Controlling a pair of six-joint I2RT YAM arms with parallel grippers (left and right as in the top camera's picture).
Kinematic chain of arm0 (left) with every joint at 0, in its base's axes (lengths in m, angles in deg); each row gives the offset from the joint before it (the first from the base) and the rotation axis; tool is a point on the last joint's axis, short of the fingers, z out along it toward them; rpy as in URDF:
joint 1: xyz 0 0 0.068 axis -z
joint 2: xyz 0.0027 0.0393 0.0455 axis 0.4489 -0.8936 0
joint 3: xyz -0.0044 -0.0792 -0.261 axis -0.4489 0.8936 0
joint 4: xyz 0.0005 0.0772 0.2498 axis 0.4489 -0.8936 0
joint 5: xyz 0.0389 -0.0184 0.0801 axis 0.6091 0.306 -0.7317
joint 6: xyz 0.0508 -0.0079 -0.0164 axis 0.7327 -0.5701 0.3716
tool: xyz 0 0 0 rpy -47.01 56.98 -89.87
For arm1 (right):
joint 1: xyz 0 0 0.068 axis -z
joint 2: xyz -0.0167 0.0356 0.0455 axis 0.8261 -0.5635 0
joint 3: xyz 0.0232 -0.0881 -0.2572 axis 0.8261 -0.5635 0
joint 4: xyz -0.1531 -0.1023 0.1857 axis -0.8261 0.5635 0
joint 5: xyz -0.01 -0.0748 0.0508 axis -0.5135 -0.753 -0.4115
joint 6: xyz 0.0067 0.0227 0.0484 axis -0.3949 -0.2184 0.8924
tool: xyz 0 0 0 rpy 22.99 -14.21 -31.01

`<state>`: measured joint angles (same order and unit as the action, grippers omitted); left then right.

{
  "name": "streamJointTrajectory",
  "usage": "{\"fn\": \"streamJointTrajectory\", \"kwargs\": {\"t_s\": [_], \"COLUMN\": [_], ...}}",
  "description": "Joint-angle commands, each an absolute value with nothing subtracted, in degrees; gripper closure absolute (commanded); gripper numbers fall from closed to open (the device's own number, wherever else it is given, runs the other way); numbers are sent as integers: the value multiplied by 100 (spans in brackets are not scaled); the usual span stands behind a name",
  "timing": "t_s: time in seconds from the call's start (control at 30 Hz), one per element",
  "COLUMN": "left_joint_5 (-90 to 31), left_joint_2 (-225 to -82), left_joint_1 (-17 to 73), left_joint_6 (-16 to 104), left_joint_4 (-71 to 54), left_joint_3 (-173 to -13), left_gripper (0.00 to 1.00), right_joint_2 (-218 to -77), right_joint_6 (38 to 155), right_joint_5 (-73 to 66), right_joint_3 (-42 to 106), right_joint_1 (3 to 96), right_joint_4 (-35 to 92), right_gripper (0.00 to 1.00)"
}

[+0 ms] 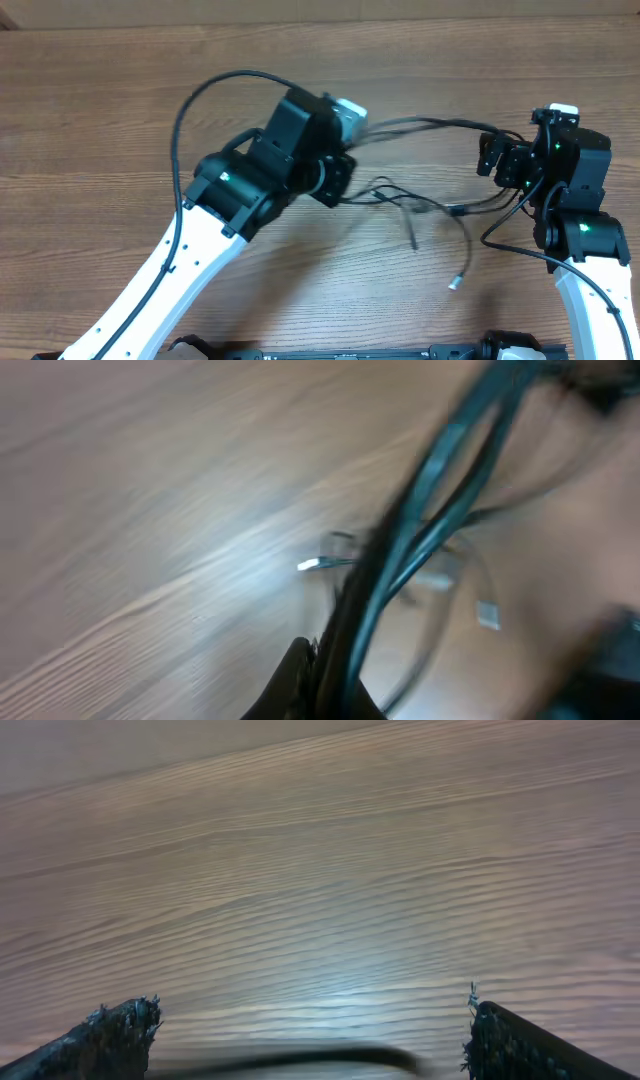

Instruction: Untangle cables

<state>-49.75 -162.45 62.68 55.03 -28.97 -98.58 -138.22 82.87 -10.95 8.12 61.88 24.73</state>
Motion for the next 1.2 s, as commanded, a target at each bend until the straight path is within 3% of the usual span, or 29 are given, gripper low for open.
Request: {"fn": "streamJointTrajectory", "kwargs": {"t_s": [0.0, 0.13, 0.67, 0.97, 1.17], "left_joint_5": [-6988, -8035, -6885, -5300, -3683], "left_joint_2": [-16042, -16033, -16035, -16050, -16186], "left_joint_1": [5897, 5621, 5589, 5595, 5593], "left_joint_6": [5611, 5309, 5267, 5270, 5654], "left_joint_4": [-3229, -3612, -3385, -2902, -2484], "left_joint_3": [-9919, -9919, -9919, -9919, -9915], "left_gripper": [96, 96, 96, 96, 96], "right_joint_2": [-13748, -13748, -13748, -13748, -13748], "right_joint_6": [8431, 8501, 8623, 8621, 8628], "right_joint_5": [-2104, -2365, -260, 1447, 3358], "right_joint_3": [882, 882, 882, 882, 882], "right_joint_1": [6221, 6221, 6219, 6219, 6219], "right_joint_4": [2425, 2414, 2875, 2875, 2853], "right_gripper": [0, 0, 0, 0, 0]}}
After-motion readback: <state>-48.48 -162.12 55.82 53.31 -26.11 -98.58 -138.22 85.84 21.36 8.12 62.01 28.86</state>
